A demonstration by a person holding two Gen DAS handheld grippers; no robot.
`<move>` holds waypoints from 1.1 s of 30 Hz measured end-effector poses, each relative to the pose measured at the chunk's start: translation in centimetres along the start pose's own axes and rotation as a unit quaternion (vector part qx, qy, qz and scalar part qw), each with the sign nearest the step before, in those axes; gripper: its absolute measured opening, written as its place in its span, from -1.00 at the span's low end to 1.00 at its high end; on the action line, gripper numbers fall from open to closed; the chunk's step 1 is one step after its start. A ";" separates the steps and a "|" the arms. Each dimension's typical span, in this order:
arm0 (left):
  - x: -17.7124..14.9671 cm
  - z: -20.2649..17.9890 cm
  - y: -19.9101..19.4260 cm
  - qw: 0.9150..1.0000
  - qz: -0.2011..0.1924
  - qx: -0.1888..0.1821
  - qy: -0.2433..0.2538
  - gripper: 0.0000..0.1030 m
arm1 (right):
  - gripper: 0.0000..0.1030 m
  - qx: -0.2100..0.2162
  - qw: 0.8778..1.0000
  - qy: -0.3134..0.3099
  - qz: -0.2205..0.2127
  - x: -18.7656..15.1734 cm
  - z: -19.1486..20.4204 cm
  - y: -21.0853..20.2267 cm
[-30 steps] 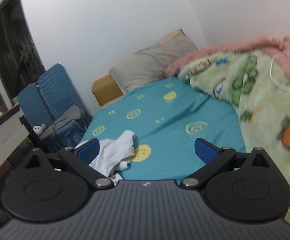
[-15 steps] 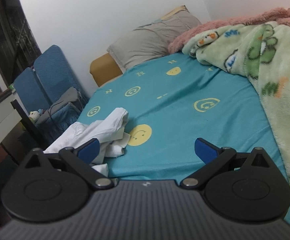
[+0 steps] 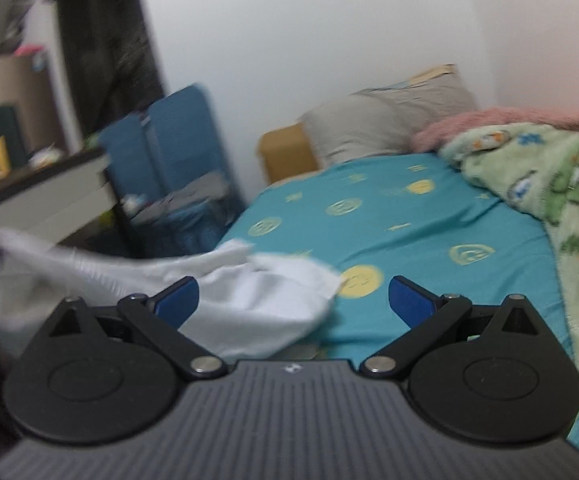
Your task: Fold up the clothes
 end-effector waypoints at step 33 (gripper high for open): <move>-6.9 2.1 9.5 0.981 0.165 0.052 0.090 -0.87 | -0.73 -0.079 0.986 0.092 0.113 -3.5 -4.8 8.0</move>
Point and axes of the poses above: each gripper's, at about its wrist camera, not at the fingertips, and y roughly the way its jaws point, z to its left, x to its top, the point moved 2 cm from there along y, roughly the way its jaws point, and after that the axes turned 14 degrees about x, right-handed, at the moved point
